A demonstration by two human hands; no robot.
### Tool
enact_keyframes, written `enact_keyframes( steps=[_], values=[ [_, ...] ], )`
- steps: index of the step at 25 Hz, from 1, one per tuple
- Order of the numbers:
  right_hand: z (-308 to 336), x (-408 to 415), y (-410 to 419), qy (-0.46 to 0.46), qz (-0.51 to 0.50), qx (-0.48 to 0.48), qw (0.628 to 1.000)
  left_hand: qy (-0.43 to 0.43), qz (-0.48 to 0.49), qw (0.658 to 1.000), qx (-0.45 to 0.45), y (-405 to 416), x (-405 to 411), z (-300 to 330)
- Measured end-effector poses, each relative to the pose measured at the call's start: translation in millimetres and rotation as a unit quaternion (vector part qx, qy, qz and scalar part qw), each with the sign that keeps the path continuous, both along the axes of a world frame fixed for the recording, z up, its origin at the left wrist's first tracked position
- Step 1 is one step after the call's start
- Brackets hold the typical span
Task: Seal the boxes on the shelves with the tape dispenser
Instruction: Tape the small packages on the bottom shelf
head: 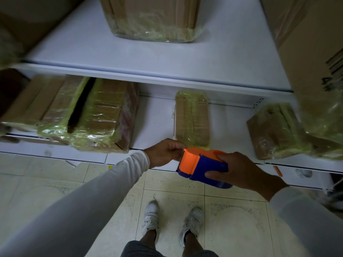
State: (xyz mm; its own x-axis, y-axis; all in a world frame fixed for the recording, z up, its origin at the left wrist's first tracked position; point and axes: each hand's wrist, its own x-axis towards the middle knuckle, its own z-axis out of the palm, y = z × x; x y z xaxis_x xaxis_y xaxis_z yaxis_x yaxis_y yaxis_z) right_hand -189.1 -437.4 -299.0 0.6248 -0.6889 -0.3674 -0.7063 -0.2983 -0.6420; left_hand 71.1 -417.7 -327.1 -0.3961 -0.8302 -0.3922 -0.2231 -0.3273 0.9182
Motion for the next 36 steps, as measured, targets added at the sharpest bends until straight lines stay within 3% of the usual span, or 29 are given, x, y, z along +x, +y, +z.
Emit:
enact_keyframes(
  steps=[6, 9, 13, 16, 20, 24, 26, 29, 31, 36],
  values=[
    [10, -3, -23, 0.014, 0.019, 0.042, 0.999, -0.027, 0.141, 0.986, -0.084, 5, 5, 0],
    [16, -27, -39, 0.036, -0.006, 0.070, 0.997, -0.041, 0.226, 0.970, -0.081, 7, 32, -14],
    [13, -42, -55, 0.059, -0.017, 0.067, 0.996, -0.058, 0.243, 0.967, -0.057, 0, 30, -25],
    [7, -42, -71, 0.084, -0.022, 0.058, 0.995, -0.093, 0.232, 0.967, -0.045, -6, 17, -38],
    [1, -33, -85, 0.120, -0.026, 0.067, 0.990, -0.202, 0.200, 0.957, -0.058, -12, 9, -50],
    [-4, -28, -88, 0.118, -0.047, 0.105, 0.986, -0.335, 0.208, 0.911, -0.117, -11, 4, -51],
    [-6, -29, -84, 0.102, -0.053, 0.115, 0.987, -0.342, 0.243, 0.900, -0.115, -4, 6, -51],
    [-9, -30, -85, 0.095, -0.053, 0.112, 0.988, -0.337, 0.147, 0.887, -0.280, 5, 1, -52],
    [-13, -31, -88, 0.097, -0.056, 0.112, 0.987, -0.339, 0.079, 0.881, -0.319, 4, -3, -54],
    [-20, -29, -85, 0.106, -0.063, 0.108, 0.987, -0.380, 0.041, 0.839, -0.388, -1, 0, -59]
  ],
)
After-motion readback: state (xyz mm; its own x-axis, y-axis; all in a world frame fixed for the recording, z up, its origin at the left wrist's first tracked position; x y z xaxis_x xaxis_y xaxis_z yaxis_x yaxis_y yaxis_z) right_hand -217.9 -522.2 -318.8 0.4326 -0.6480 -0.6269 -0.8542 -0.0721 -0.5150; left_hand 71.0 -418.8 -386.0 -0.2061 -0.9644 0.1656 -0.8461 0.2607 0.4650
